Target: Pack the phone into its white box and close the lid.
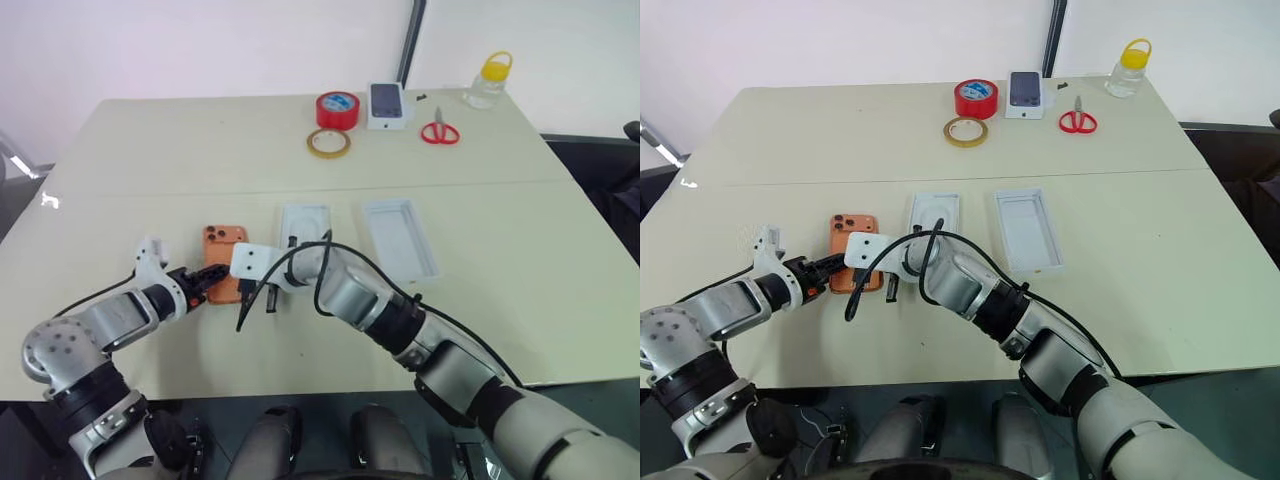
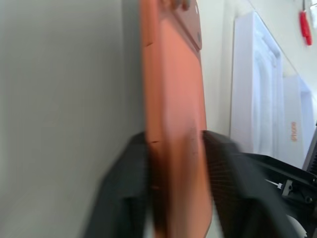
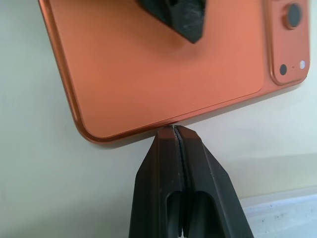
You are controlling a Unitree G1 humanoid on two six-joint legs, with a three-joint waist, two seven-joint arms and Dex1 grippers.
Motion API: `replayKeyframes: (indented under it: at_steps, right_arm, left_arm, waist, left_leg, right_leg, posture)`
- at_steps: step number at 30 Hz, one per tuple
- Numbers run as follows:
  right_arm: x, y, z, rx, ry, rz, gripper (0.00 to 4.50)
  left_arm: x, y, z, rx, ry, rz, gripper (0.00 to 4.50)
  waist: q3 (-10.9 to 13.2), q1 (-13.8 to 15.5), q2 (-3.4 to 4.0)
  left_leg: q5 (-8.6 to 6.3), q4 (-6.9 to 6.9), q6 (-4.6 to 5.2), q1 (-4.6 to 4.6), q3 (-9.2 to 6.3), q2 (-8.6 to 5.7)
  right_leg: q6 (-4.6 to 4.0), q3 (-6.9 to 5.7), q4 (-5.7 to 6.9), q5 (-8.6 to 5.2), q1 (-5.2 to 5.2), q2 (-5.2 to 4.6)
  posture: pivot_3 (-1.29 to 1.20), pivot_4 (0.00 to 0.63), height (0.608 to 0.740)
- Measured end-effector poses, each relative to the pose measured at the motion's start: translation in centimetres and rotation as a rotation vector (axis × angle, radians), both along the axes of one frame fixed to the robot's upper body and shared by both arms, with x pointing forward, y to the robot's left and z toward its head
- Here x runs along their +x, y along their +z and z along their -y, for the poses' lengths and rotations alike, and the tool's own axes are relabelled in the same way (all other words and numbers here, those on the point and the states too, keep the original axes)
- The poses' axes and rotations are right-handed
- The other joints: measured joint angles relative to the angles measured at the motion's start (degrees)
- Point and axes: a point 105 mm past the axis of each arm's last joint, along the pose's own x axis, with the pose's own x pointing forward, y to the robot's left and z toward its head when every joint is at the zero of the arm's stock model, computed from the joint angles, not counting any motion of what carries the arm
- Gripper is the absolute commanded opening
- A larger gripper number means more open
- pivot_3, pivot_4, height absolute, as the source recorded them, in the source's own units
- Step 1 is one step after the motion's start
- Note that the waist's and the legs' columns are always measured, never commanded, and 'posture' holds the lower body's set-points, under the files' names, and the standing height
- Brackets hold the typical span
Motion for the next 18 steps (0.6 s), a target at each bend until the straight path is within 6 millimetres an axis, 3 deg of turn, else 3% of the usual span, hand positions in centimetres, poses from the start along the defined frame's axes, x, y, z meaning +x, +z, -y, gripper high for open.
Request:
replayKeyframes:
  at_steps: [13, 18]
  right_arm:
    - [-0.3, 5.2, 3.5, 0.128, -0.051, 0.019, 0.0]
    - [-0.1, 6.6, 5.6, 0.173, -0.093, 0.015, 0.0]
  left_arm:
    - [-0.1, 0.0, 0.1, -0.113, 0.043, -0.008, 0.04]
    - [0.9, 2.1, -0.3, -0.209, 0.097, 0.055, 0.04]
  waist:
    - [0.04, 0.2, -0.06]
    - [0.2, 0.23, -0.35]
  left_leg:
    - [0.0, -0.01, 0.0, -0.04, 0.01, 0.0]
    - [0.0, 0.0, 0.0, -0.15, 0.01, 0.01]
  right_leg:
    - [0.0, 0.02, -0.02, 0.0, 0.01, -0.01]
    - [0.0, 0.03, 0.0, 0.0, 0.04, -0.01]
  posture:
    - [0.0, 0.15, 0.74]
    - [0.0, 0.15, 0.74]
